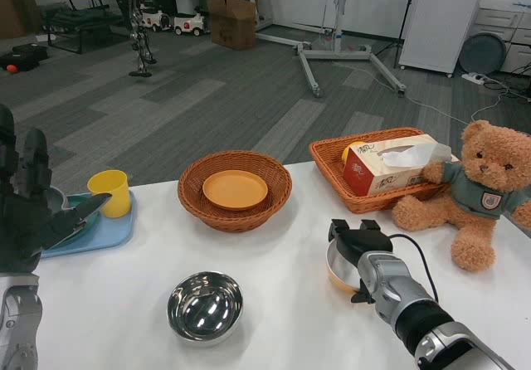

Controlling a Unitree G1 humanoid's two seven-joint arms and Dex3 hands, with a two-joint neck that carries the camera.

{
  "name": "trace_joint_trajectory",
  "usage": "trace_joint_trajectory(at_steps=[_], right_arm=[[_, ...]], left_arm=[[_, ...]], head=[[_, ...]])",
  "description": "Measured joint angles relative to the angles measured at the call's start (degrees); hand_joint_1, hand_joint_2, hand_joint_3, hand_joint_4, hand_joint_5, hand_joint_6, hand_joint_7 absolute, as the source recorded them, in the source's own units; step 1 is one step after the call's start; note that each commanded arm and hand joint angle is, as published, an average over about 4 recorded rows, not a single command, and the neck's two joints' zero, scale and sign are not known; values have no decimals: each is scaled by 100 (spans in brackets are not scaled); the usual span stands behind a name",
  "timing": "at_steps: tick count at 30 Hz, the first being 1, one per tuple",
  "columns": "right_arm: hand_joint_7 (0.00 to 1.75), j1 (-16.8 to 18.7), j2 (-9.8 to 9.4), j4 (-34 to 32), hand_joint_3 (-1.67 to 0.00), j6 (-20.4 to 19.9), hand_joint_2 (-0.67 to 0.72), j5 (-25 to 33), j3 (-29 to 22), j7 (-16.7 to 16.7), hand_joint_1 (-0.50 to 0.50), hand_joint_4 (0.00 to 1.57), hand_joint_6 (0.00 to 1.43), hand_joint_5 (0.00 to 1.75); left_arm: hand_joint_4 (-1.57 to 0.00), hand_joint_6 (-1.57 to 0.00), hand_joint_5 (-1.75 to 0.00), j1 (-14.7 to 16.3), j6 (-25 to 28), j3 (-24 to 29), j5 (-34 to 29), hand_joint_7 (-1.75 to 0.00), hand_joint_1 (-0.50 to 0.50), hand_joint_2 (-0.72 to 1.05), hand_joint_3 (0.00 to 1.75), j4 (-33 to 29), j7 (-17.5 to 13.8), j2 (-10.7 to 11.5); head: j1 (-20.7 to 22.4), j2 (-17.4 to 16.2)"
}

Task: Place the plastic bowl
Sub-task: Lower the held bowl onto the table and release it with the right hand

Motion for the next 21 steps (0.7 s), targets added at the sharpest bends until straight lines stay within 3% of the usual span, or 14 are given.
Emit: trace_joint_trajectory(at_steps=[4, 6, 9, 11, 15, 21], right_arm=[[73, 0, 47, 19, -123, -105, 9, 1, -102, -2, -42, 69, 0, 53], [45, 1, 69, 23, -89, -181, 23, 3, -156, 0, -42, 52, 0, 27], [12, 1, 73, 23, -42, -201, 41, 5, -170, 11, -44, 24, 0, 5], [2, 1, 73, 23, -24, -206, 49, 4, -170, 58, -46, 11, 0, 0], [0, 2, 75, 21, -6, -213, 60, -18, -166, 283, -46, 0, 0, 0], [0, 6, 81, -121, 0, -215, 66, -34, -174, 566, -46, 0, 0, 0]], left_arm=[[0, 0, 0, 0, 0, 0, 0, 0, -48, 60, 0, 0, 0, 0], [0, 0, 0, 0, 0, 0, 0, 0, -47, 60, 0, 0, 0, 0], [0, 0, 0, 0, 0, 0, 0, 0, -47, 60, 0, 0, 0, 0], [0, 0, 0, 0, 0, 0, 0, 0, -48, 60, 0, 0, 0, 0], [0, 0, 0, 0, 0, 0, 0, 0, -48, 60, 0, 0, 0, -3], [0, 0, 0, -1, -2, 3, 0, 0, -46, 60, 0, 0, 0, -4]], head=[[42, 17], [42, 17], [42, 17], [40, 24], [60, 25], [70, 31]])
